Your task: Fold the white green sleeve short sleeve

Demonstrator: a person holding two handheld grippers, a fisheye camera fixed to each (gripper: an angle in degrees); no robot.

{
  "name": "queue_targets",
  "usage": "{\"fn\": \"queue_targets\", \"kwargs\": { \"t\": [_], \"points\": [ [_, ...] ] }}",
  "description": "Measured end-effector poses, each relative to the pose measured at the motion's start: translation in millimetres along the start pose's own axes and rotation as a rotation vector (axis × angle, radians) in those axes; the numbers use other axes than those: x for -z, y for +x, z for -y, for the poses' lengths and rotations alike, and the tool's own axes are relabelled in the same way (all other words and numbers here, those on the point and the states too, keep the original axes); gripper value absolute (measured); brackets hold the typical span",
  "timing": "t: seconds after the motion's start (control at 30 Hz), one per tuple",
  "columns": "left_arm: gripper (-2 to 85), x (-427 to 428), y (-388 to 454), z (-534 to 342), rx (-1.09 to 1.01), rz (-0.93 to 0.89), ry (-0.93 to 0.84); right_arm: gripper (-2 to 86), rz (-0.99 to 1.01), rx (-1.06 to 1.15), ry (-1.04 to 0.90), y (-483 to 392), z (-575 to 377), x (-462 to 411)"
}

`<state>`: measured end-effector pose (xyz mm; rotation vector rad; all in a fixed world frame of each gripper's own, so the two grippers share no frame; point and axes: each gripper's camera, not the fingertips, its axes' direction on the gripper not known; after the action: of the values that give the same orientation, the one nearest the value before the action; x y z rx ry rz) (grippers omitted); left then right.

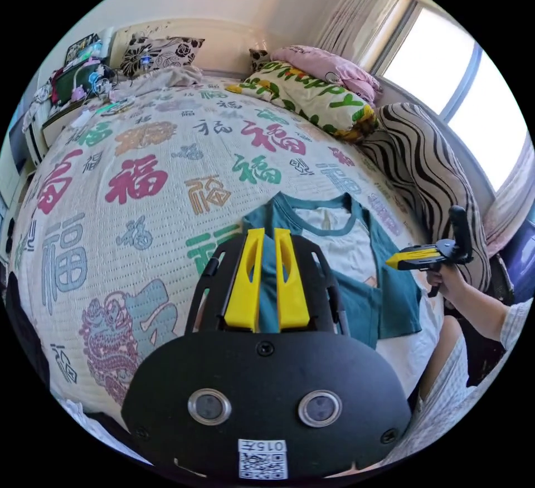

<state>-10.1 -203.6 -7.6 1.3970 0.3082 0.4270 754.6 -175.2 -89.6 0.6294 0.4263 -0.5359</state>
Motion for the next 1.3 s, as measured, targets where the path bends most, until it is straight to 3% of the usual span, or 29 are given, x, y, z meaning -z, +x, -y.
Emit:
{"fn": "queue_targets", "kwargs": {
  "t": [0.1,0.23,0.47,0.6,0.7,0.83,1.0,1.3],
  "points": [
    [-0.1,-37.6,-6.4,10.8,-0.035,0.078,-0.193,-0.3,-0.005,-0.016,0.046,13.4,3.7,11.2],
    [1.4,-11.6,-5.0,26.7,-0.118,-0.002,-0.012,0.6,-0.100,0.004,0.133,38.2,10.1,35.3],
    [9.8,-50.5,-7.4,72.2,-0.140,-0.039,-0.252,7.5,-0.098,-0.106,0.017,92.0,54.5,24.9],
    [7.5,-57.7,-6.4,77.0,-0.161,0.008,-0.310,4.3,-0.083,-0.141,-0.049,104.6,57.6,20.0],
    [2.1,-54.8,-8.5,78.6,-0.176,-0.078,-0.338,0.1,0.041,-0.101,-0.083,110.5,53.1,20.9],
    [0.2,-43.7,-9.0,78.4,-0.163,-0.097,-0.315,-0.8,0.084,-0.074,-0.125,116.5,47.1,23.8],
    [-0.2,-4.3,-6.8,73.5,-0.178,-0.162,-0.227,-1.0,0.079,-0.072,-0.015,117.7,28.2,57.8],
    [-0.2,128.9,48.5,-6.6,-0.374,-0.261,-0.090,-1.0,0.199,0.069,0.109,70.2,-72.2,137.3]
  ]
}}
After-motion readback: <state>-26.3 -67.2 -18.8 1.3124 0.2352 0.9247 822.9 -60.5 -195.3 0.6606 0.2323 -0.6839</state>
